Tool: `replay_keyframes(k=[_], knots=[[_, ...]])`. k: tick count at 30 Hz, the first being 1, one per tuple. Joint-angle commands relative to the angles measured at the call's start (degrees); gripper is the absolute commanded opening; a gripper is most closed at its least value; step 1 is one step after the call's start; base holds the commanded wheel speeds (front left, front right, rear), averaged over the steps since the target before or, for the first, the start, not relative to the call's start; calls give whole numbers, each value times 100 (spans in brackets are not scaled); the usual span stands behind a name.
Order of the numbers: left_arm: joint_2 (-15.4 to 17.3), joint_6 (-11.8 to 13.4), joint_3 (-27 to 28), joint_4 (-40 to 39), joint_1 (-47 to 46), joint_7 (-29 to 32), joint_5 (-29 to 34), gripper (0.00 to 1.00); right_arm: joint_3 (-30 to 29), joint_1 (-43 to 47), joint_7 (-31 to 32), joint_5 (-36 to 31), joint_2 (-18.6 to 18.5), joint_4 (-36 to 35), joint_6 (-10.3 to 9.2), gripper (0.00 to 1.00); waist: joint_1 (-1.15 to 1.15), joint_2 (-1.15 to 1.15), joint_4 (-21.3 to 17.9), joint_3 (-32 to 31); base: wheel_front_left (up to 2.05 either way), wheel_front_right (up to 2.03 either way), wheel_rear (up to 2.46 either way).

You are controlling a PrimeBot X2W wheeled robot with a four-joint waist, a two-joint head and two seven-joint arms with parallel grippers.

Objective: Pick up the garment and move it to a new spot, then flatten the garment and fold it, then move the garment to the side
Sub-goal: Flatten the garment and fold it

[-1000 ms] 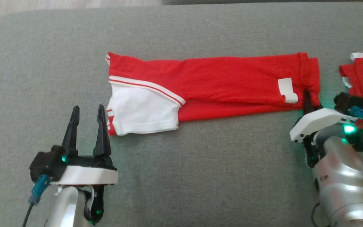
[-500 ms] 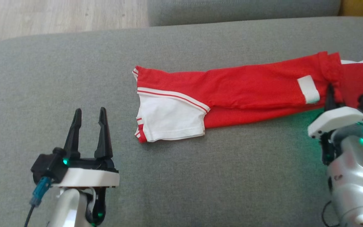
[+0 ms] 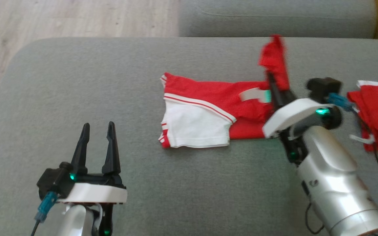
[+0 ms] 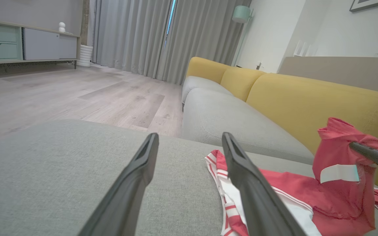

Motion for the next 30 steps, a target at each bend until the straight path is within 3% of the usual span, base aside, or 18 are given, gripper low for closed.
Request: replay_keyframes(k=[1,9,18,19,20,30], knots=[[24,9,130,-164,-156,-30,-43,100,422,-179,63,228,99,-288,20,0,1,0,157,-13,0,0,0],[24,19,-130,-119,-251,-30,-162,100,1643,-363,247,977,100,-239,20,0,1,0,751,149,0,0,0],[24,48,-406,-56,-340,-30,-280,100,2306,-574,28,1543,100,245,20,0,1,0,1255,323,0,0,0],[24,54,-443,-43,-357,-30,-293,100,2427,-660,-70,1595,100,444,20,94,1,0,1322,348,0,0,0],[24,60,-450,-36,-366,-30,-295,100,2528,-667,-62,1666,100,493,20,100,1,0,1346,353,0,0,0],[24,104,-226,-109,-404,-30,-265,100,3433,-888,-313,2482,100,-157,20,100,1,0,986,242,0,0,0]])
